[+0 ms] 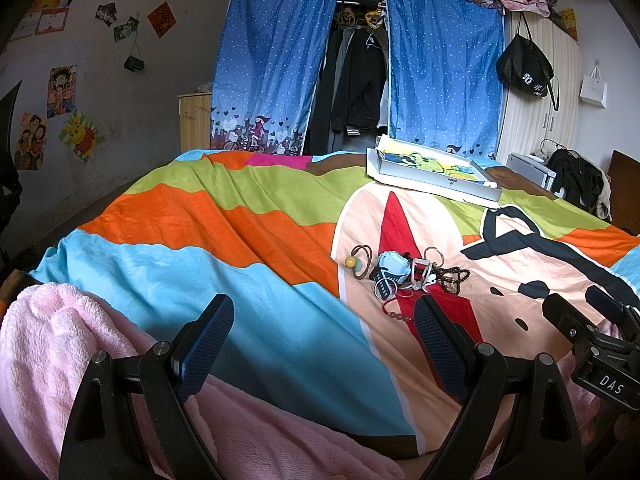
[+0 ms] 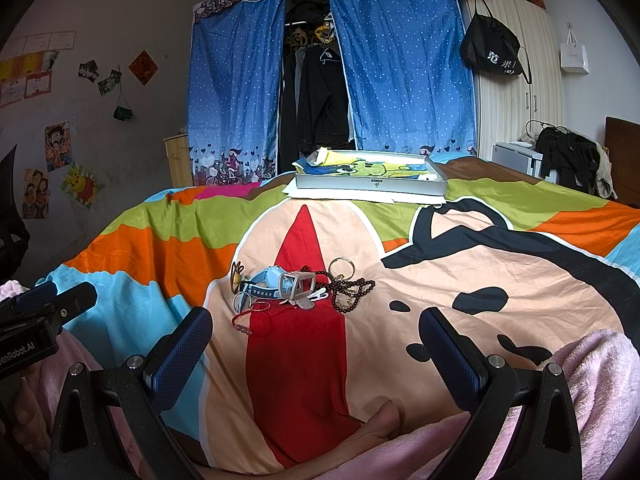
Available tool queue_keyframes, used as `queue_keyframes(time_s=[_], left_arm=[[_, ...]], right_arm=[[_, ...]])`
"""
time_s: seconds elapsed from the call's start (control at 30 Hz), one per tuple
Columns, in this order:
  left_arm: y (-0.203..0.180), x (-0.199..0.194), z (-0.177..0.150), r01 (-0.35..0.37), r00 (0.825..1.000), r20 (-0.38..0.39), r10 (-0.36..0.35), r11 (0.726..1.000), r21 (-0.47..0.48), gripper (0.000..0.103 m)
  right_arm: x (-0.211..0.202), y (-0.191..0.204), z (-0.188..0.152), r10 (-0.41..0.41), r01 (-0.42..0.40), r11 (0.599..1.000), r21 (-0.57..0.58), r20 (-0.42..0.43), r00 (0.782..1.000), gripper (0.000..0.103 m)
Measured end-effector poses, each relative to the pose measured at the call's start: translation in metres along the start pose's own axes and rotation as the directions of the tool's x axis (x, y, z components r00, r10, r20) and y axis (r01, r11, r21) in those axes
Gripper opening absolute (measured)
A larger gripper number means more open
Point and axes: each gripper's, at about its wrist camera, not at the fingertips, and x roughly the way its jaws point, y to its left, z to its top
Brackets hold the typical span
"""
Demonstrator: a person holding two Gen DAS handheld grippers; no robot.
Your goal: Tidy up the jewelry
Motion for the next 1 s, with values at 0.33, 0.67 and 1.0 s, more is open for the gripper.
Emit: queue_keyframes(time_s=[0.33, 0.67, 1.0], left_arm=[[0.0, 0.0, 0.0, 0.001, 1.0, 0.0, -0.001, 1.0, -0.001, 0.088], [-0.004, 0.006, 0.002, -0.008, 1.0, -0.02, 0.008, 1.0, -0.01, 0.088], [0.008, 0.035, 0.019, 0.042, 0.991, -0.122, -0.047, 0.998, -0.047, 0.088]], right_arm=[[0.0, 0.0, 0.0, 0.0, 0.0, 1.0, 0.0, 0.0, 1.0, 0.103], [0.001, -0.002, -0.001, -0.005, 0.005, 1.0, 0.015, -0.012, 1.0, 0.103], [0.022, -0.016, 0.008, 0.044, -0.034, 0.996, 0.083, -0.123, 0.991, 0.103]])
